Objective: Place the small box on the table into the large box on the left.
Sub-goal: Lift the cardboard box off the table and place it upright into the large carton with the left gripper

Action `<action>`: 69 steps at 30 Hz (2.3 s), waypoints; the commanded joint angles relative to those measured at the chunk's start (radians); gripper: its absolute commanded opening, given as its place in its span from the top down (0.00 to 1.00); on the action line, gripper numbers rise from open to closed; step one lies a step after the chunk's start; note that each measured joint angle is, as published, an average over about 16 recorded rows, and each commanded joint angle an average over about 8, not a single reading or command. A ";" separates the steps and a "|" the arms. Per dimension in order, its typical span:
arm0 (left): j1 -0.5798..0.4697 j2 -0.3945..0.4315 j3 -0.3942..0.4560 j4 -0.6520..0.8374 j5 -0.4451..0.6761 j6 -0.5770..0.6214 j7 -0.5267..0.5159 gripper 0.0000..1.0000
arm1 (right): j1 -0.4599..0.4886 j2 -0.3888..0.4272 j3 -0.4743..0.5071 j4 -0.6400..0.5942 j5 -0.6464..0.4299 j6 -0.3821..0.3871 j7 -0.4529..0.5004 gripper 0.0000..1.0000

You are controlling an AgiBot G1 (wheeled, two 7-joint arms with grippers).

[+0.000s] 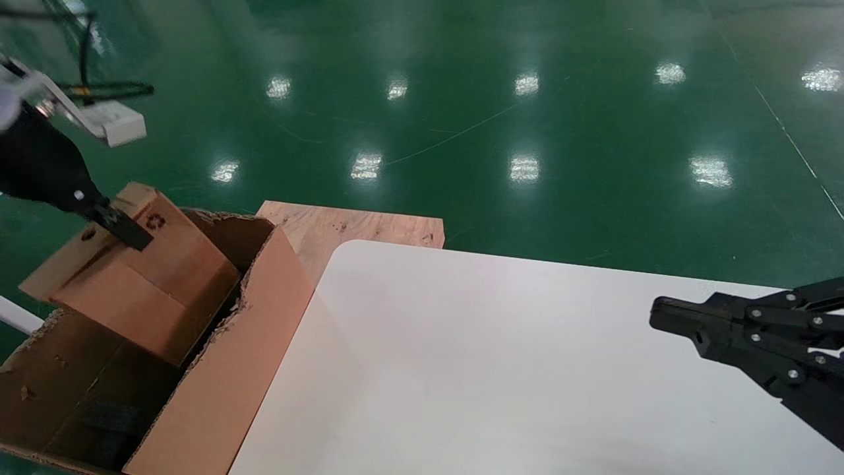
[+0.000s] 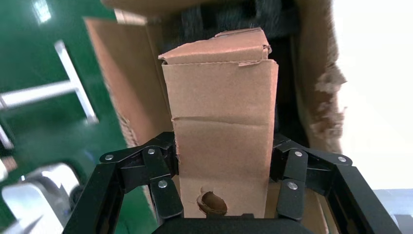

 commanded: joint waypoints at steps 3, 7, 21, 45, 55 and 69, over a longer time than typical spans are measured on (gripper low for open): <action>0.072 0.003 0.009 0.009 0.000 -0.028 -0.038 1.00 | 0.000 0.000 0.000 0.000 0.000 0.000 0.000 1.00; 0.118 0.010 0.013 0.035 0.003 -0.061 -0.047 1.00 | 0.000 0.000 0.000 0.000 0.000 0.000 0.000 1.00; 0.181 0.036 0.011 0.149 0.001 -0.119 -0.019 1.00 | 0.000 0.000 0.000 0.000 0.000 0.000 0.000 1.00; 0.235 0.039 0.014 0.250 0.005 -0.167 0.012 1.00 | 0.000 0.000 -0.001 0.000 0.001 0.000 -0.001 1.00; 0.246 0.029 0.019 0.263 0.011 -0.192 0.015 1.00 | 0.000 0.000 -0.001 0.000 0.001 0.001 -0.001 1.00; 0.264 0.019 0.022 0.266 0.016 -0.182 0.016 1.00 | 0.000 0.001 -0.002 0.000 0.001 0.001 -0.001 1.00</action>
